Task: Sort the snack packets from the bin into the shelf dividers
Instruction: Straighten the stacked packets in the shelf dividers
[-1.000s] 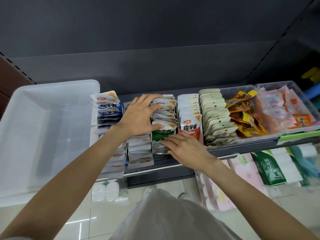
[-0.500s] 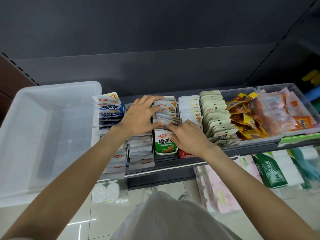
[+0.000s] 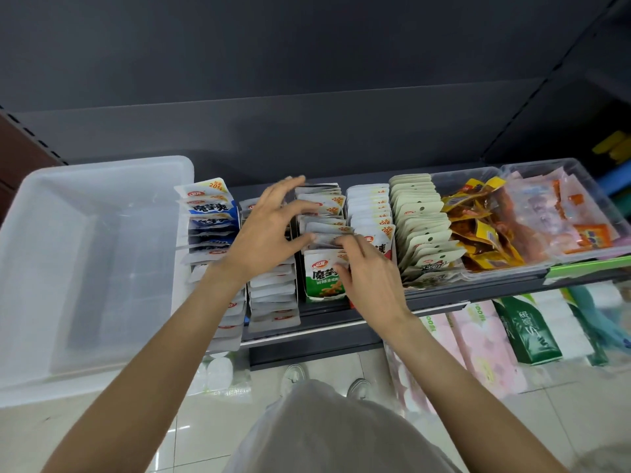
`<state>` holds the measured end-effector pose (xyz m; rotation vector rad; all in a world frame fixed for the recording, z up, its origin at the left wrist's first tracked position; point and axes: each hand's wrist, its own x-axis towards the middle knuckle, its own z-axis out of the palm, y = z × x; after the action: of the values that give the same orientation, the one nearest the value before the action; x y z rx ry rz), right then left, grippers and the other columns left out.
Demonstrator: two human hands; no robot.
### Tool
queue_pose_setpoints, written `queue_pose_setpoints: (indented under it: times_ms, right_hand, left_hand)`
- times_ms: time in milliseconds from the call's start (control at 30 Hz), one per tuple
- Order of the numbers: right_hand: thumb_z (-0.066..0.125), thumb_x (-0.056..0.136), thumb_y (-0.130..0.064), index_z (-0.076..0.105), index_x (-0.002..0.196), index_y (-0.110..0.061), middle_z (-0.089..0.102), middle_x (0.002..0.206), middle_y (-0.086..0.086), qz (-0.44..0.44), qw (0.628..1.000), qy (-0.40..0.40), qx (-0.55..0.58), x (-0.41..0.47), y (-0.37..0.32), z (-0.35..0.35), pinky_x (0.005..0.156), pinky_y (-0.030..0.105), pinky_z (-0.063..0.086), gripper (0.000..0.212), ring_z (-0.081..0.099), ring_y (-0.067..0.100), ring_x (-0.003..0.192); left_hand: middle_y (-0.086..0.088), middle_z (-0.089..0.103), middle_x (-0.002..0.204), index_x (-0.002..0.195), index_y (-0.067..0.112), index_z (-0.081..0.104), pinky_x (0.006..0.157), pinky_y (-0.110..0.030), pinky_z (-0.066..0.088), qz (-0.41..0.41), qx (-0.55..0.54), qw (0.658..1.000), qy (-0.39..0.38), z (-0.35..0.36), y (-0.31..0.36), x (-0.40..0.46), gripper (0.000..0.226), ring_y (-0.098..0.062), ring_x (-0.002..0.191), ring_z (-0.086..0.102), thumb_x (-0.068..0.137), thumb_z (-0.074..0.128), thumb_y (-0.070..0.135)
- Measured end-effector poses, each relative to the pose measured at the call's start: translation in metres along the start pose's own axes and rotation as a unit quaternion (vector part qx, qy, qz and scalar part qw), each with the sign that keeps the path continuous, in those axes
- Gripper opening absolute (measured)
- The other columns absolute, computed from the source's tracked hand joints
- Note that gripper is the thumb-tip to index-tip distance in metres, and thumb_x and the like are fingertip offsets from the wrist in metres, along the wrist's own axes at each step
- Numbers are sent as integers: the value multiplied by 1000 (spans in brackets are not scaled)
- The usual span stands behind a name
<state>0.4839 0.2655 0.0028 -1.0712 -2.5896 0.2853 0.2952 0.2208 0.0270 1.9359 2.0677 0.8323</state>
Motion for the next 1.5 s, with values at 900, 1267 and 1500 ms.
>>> queue_pose_setpoints:
  times_ms: [900,1267,1500]
  right_hand:
    - [52,87,6,36,144,-16,54,133,-4,143,902,-23,407,-12,-12,7,108,23,37,62,49,4,123]
    - [52,96,-17,7,151,-20,45,141,-11,151,903,-57,397,-2,-3,-1,101,7,33,72,46,1,124]
    - [45,97,-2,16,148,-27,28,138,-29,137,861,-66,485,-8,-7,11,105,7,27,64,29,-22,125]
  left_hand:
    - [12,54,133,144,33,31,109,-39,37,-379,-460,776,207,77,100,-45,64,-4,123,49,90,54,8]
    - [16,36,146,149,34,15,113,-29,28,-354,-477,776,212,75,95,-35,62,1,133,34,97,47,23]
    - [14,37,146,141,42,27,111,-29,32,-343,-479,771,242,78,92,-30,46,-3,133,36,101,39,24]
